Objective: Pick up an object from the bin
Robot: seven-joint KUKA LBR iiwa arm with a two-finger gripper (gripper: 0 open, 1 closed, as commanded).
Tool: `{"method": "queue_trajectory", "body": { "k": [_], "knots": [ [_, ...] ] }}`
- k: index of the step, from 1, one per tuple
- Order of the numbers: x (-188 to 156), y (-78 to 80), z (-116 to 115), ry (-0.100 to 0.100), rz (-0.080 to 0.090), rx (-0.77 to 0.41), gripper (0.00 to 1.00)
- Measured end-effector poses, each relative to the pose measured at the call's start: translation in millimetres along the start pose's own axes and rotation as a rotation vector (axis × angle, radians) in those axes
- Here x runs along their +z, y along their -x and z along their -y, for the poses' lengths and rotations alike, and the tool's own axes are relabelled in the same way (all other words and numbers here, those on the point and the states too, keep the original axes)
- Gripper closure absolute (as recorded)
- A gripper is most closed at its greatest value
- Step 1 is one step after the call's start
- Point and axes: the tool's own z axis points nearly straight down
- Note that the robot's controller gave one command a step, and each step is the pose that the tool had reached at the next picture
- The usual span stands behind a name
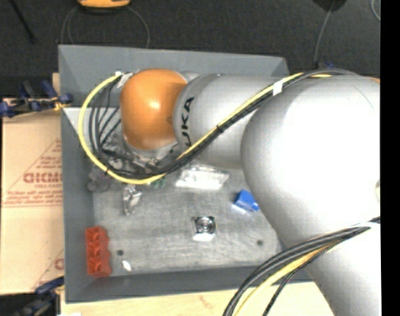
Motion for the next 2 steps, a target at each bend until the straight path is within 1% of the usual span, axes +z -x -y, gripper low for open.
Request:
{"method": "queue_trajectory", "body": {
  "k": [1,2],
  "knots": [
    [-6.3,22.5,-26.1,0.000,0.000,-0.026,0.00],
    [-6.3,21.9,-25.5,0.002,-0.002,-0.020,1.00]
  ]
}}
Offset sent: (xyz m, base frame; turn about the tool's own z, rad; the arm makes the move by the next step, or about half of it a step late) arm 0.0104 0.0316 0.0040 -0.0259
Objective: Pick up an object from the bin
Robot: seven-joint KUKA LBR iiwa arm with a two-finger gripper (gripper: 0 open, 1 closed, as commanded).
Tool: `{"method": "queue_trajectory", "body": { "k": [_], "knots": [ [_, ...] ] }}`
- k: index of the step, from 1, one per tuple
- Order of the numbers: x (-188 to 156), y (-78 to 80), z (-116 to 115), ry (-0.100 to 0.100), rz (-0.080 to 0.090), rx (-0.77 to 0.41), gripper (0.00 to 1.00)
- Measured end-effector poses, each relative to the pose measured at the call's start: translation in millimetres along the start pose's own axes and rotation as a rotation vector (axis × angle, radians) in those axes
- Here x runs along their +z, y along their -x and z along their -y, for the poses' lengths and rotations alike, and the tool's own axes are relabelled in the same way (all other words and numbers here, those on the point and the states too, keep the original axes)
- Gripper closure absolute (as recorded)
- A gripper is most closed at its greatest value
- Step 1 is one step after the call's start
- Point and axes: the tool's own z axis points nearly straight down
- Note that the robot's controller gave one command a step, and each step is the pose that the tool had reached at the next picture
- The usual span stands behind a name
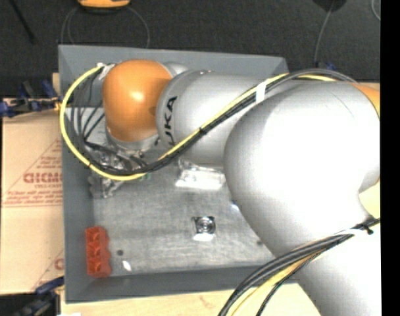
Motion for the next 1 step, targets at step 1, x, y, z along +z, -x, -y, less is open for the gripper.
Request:
{"method": "queue_trajectory", "body": {
  "k": [1],
  "knots": [
    [-180.0,-17.9,13.4,-0.004,0.006,-0.224,1.00]
  ]
}}
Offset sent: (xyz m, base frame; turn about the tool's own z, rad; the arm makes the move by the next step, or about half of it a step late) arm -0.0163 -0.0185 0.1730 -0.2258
